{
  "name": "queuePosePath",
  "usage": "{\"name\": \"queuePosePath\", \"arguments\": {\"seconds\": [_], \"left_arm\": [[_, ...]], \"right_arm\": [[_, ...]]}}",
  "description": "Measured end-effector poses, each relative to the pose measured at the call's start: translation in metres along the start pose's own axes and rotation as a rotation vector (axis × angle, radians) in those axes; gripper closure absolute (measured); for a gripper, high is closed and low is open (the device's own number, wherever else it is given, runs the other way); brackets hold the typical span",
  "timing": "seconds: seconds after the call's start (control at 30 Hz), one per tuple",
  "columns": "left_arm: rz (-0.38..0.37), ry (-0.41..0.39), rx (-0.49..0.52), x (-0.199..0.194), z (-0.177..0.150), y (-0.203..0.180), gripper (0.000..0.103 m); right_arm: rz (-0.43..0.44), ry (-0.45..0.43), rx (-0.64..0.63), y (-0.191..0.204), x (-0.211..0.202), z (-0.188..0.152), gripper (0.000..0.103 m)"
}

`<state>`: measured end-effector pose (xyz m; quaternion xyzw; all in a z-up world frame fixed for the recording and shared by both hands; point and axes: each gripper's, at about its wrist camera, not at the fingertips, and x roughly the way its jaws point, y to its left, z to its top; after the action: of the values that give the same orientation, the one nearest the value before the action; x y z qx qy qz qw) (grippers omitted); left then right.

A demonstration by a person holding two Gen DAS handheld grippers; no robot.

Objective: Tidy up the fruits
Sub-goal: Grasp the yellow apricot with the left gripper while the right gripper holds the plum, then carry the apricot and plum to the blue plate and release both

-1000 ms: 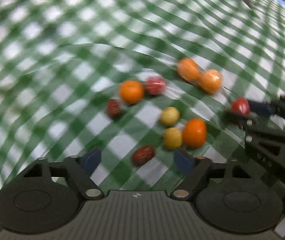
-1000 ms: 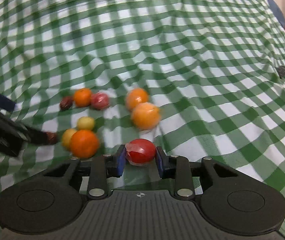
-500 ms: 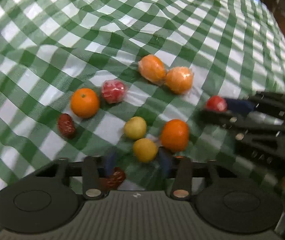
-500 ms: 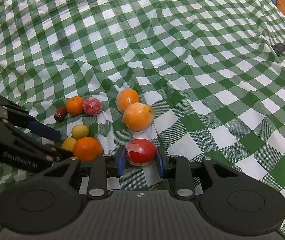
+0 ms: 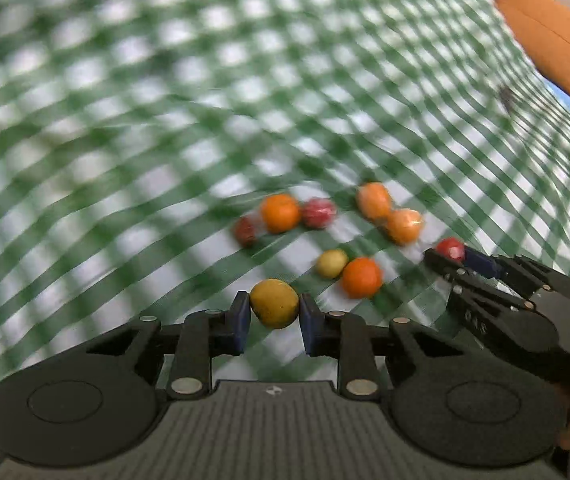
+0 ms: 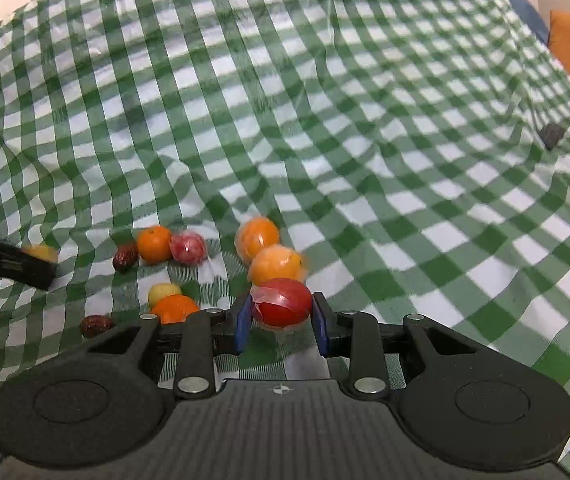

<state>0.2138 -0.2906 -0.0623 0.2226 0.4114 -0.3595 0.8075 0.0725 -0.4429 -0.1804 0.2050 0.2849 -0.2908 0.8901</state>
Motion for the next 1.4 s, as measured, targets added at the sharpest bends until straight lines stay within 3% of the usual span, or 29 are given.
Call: {"name": "queuePosePath", "arguments": {"seconds": [0.2, 0.3, 0.5, 0.8, 1.0, 1.4], "left_arm": [[0.106, 0.013, -0.172, -0.091, -0.056, 0.015, 0.075], [0.145, 0.018, -0.224, -0.132, -0.090, 0.017, 0.075], [0.189, 0.054, -0.327, -0.196, -0.165, 0.018, 0.075], [0.228, 0.022, -0.415, -0.255, -0.253, 0.015, 0.075], [0.225, -0.033, -0.457, -0.276, -0.275, 0.017, 0.075], [0.212, -0.086, -0.478, -0.283, -0.275, 0.019, 0.075]], "right_arm": [[-0.008, -0.030, -0.064, 0.010, -0.046, 0.014, 0.070], [0.091, -0.030, -0.092, 0.018, -0.099, 0.021, 0.070], [0.335, 0.087, -0.159, 0.046, -0.200, 0.008, 0.070], [0.541, 0.144, -0.353, 0.120, -0.293, -0.025, 0.070], [0.576, 0.155, -0.419, 0.144, -0.318, -0.033, 0.070], [0.557, 0.145, -0.445, 0.145, -0.333, -0.038, 0.070]]}}
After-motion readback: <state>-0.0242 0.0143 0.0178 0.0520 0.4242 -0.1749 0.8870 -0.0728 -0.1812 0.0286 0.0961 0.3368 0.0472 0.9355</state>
